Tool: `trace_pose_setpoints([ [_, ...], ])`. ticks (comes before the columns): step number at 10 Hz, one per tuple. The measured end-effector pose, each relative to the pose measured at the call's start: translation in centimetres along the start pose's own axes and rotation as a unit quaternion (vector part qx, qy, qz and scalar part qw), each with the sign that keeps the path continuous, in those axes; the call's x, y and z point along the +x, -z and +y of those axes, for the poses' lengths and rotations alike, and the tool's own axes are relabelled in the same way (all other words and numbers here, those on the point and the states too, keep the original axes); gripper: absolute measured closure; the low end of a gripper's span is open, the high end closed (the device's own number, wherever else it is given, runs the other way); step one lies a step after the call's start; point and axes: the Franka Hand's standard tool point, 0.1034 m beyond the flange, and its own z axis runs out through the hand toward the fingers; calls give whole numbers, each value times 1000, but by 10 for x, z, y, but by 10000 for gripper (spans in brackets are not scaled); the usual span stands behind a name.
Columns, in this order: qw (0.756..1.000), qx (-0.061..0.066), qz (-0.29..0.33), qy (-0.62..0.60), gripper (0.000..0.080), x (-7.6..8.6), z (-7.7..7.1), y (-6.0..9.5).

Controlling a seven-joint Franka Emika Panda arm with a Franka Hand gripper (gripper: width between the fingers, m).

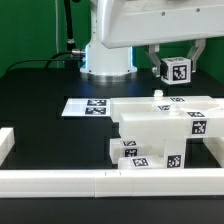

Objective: Assemble chair

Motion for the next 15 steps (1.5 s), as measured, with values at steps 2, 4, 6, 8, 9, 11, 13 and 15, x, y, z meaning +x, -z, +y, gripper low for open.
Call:
trace_pose_setpoints([
  [2,998,-19,-9,60,520,9,6,-4],
  [4,996,-20,-17,84,520,27,8,-11],
  [6,996,-21,-17,83,520,26,8,-11],
  [8,997,-22,-12,77,520,25,6,-15],
  [9,997,-23,-11,76,520,22,3,-21],
  [11,997,-23,-12,76,520,21,4,-24],
  [13,997,-24,-11,76,520,21,4,-28],
  [15,997,-24,-11,75,520,21,4,-28],
])
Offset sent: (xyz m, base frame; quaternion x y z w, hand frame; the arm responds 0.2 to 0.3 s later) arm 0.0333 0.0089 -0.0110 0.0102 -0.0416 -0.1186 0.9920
